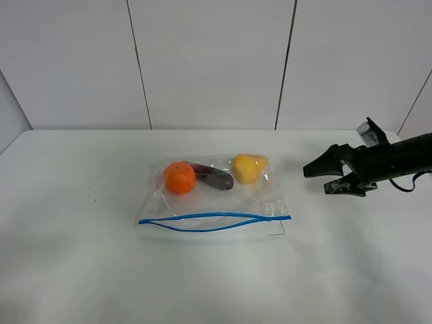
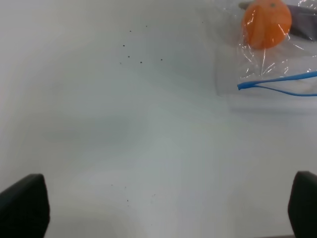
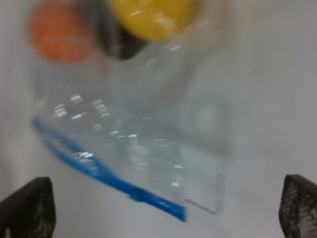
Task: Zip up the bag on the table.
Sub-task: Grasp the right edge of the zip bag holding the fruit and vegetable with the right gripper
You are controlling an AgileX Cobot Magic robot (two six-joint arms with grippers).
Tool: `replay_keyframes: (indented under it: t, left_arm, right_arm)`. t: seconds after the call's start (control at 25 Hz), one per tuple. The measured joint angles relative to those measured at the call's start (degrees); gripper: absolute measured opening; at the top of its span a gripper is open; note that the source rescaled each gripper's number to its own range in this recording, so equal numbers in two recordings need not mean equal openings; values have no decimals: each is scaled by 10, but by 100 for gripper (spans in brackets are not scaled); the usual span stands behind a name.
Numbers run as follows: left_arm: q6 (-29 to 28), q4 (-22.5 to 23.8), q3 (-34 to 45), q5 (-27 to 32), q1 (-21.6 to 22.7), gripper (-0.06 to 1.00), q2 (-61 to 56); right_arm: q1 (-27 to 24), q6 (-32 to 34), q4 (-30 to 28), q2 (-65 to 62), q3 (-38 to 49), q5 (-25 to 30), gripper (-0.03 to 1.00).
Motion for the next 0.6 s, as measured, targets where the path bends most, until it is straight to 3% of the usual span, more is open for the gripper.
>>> replay_keyframes:
  t: [0.2,0.6]
  left_arm:
    - [0,0,0,0,0,100,0]
    - [0,0,0,0,0,100,0]
  right_arm:
    - [11,-38,29,119,-65,111,100]
    - [89,-32,33,189,-125,122,100]
